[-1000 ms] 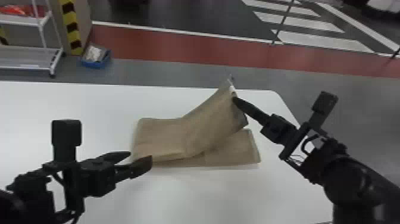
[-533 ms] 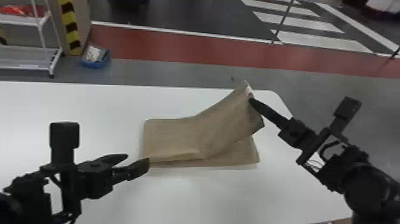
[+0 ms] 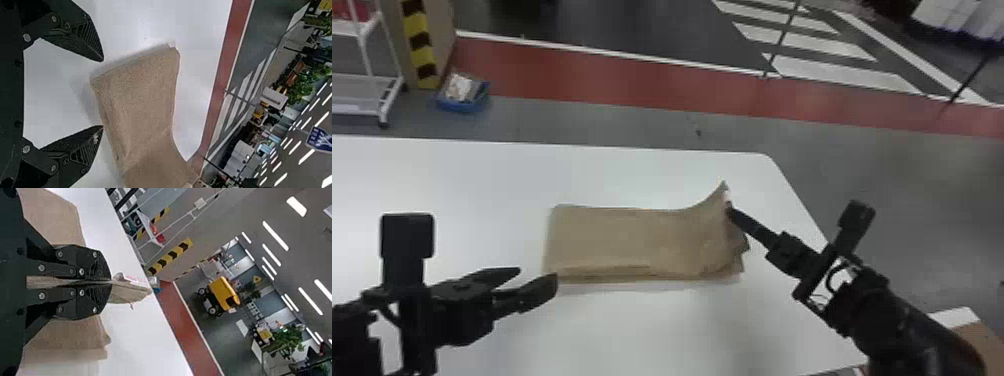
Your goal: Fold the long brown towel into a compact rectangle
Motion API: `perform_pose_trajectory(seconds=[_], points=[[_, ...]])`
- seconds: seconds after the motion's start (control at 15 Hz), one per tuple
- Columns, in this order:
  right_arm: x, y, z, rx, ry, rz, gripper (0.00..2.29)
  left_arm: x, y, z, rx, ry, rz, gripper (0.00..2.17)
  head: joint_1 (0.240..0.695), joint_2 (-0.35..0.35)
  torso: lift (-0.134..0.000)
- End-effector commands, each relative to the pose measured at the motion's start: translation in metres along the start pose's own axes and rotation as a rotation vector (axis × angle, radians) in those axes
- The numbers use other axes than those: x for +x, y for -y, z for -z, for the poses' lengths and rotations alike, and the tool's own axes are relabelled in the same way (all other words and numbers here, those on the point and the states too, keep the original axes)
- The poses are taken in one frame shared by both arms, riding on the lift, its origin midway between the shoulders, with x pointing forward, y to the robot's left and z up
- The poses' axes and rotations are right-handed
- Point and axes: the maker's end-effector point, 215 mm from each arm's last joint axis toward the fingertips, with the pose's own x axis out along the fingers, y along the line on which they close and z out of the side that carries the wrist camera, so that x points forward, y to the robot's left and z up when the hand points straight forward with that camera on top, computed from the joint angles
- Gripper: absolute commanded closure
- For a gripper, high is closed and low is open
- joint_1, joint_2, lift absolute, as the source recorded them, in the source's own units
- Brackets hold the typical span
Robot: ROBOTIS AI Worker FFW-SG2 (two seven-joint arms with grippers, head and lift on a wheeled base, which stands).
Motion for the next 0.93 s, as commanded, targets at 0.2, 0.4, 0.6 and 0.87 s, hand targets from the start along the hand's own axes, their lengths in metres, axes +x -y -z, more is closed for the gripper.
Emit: perform_pose_trajectory(seconds=[0.2, 0.4, 0.6, 0.87], points=[[-0.006, 0.046, 0.024, 0.043, -0.061, 0.075, 0.03, 0.001, 0.001, -0.001, 0.002, 0.002, 0.001, 0.29, 0.695, -0.35, -0.123], [-0.032, 0.061, 0.003, 0.049, -0.009, 0.118, 0.06, 0.001, 0.003, -0.002, 0.004, 0.004, 0.008, 0.26, 0.695, -0.35, -0.123], [-0.049, 0.063, -0.006, 0.066, 0.013, 0.121, 0.06, 0.002, 0.006, -0.003, 0.005, 0.004, 0.016, 0.26, 0.695, -0.35, -0.123], [-0.055, 0.065, -0.008, 0.06, 0.014, 0.129, 0.06, 0.003, 0.009, -0.008, 0.013, 0.024, 0.032, 0.18, 0.695, -0.35, -0.123]])
